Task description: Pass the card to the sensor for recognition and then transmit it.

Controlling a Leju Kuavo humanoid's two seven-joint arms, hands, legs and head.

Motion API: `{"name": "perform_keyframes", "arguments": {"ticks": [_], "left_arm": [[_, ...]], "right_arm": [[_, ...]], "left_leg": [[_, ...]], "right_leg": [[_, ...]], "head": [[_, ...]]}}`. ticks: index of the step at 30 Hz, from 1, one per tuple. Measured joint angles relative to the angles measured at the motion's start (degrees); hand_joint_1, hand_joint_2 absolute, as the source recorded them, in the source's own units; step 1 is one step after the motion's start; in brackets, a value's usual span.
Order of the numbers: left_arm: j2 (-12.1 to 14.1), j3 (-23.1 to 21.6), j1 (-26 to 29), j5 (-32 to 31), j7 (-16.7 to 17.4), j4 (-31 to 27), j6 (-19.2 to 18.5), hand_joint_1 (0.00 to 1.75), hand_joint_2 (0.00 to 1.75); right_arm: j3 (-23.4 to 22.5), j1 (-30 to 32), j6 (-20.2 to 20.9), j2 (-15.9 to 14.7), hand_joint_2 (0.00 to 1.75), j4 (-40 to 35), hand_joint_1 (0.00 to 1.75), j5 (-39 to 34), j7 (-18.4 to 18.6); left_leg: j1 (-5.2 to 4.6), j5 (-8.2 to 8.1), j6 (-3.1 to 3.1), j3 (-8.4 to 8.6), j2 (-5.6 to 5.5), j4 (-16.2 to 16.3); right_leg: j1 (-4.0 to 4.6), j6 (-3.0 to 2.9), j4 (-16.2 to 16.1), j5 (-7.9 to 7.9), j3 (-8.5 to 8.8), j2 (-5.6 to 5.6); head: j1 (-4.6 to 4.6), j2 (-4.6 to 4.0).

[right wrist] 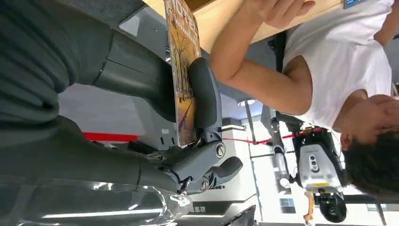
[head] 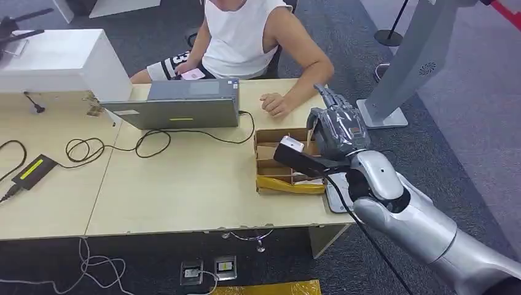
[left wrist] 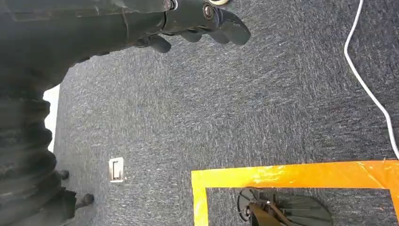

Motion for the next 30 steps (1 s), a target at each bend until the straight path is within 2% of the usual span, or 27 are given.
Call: {"name": "perform_keyframes", "arguments": {"ticks": [24, 28, 30], "left_arm": [[0.0, 0.0, 0.0, 0.3, 0.0, 0.0, 0.2, 0.00, 1.75], [0.0, 0.0, 0.1, 1.0, 0.0, 0.0, 0.3, 0.00, 1.75], [0.0, 0.0, 0.4, 1.5, -0.2, -0.2, 0.5, 0.00, 1.75]], "right_arm": [[0.0, 0.0, -0.3, 0.1, 1.75, 0.0, 1.75, -0.6, 0.0], [-0.1, 0.7, -1.5, 0.0, 1.75, 0.0, 1.75, -1.6, 0.7], [-0.8, 2.1, -4.1, -0.6, 1.75, 0.0, 1.75, -3.1, 1.1]], "left_leg": [[0.00, 0.00, 0.00, 0.02, 0.01, 0.0], [0.00, 0.00, 0.00, 0.06, 0.04, 0.0], [0.00, -0.01, 0.00, 0.09, 0.04, 0.0]], "right_leg": [[0.00, 0.00, 0.0, 0.00, 0.00, 0.01], [0.00, 0.00, 0.0, 0.00, 0.00, 0.05], [0.00, 0.00, 0.0, 0.00, 0.02, 0.06]], "head": [[0.00, 0.00], [0.00, 0.00], [-0.02, 0.00]]}}
